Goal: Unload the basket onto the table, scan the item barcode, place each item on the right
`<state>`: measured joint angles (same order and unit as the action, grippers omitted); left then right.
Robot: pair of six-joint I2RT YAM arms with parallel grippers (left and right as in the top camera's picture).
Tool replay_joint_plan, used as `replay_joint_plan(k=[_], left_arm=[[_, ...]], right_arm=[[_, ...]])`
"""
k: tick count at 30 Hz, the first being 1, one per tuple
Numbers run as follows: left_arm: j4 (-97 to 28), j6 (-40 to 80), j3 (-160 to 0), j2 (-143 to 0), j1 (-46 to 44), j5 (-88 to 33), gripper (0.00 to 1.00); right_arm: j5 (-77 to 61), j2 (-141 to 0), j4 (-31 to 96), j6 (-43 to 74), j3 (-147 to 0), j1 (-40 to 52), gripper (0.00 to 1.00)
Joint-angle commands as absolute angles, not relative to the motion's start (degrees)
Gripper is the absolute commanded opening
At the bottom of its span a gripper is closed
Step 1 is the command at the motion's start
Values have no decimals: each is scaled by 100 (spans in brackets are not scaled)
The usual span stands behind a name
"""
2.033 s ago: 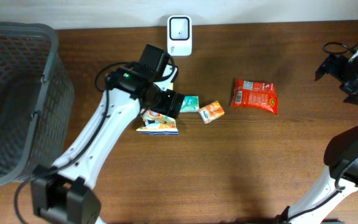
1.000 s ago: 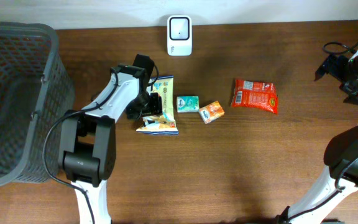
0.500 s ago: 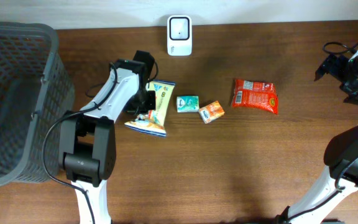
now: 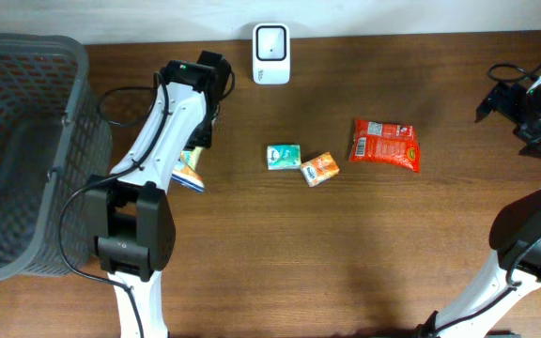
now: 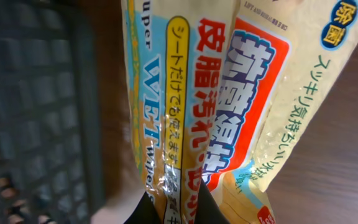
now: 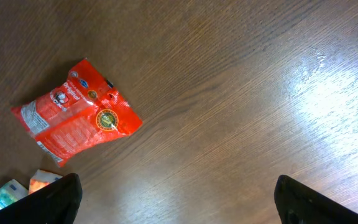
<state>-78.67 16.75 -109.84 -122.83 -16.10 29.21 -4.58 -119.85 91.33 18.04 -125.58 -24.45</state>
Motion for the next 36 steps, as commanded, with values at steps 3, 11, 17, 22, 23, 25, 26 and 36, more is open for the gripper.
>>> replay_joint_plan(k=[3, 11, 17, 22, 23, 25, 26, 36], left_arm=[[-7896, 1734, -11168, -12331, -1603, 4261, 0], [-7972, 1732, -11507, -12331, -1673, 4939, 0], [-8003, 1732, -11616, -12331, -1699, 6311, 0], [-7959, 1732, -11605, -12344, -1699, 6243, 0], [-7931, 1732, -11603, -12344, -1697, 6241, 0], [-7817, 1732, -11596, -12348, -1699, 6241, 0], [-7767, 1732, -11596, -12370, -1699, 6239, 0], [-7793, 2104, -11260, -12822, -2049, 5596, 0]], right_arm=[[-491, -11961, 9150, 1850, -12564, -2440, 99], [-491, -11961, 9150, 1850, -12564, -2440, 98], [-491, -11961, 9150, 1850, -12564, -2440, 98], [-491, -11961, 9150, 1850, -12562, -2440, 98], [-491, -11961, 9150, 1850, -12564, -2440, 98], [-491, -11961, 9150, 1850, -12564, -2440, 99], [-491, -11961, 9150, 1850, -12564, -2440, 98], [-491, -11961, 9150, 1850, -12564, -2440, 98]])
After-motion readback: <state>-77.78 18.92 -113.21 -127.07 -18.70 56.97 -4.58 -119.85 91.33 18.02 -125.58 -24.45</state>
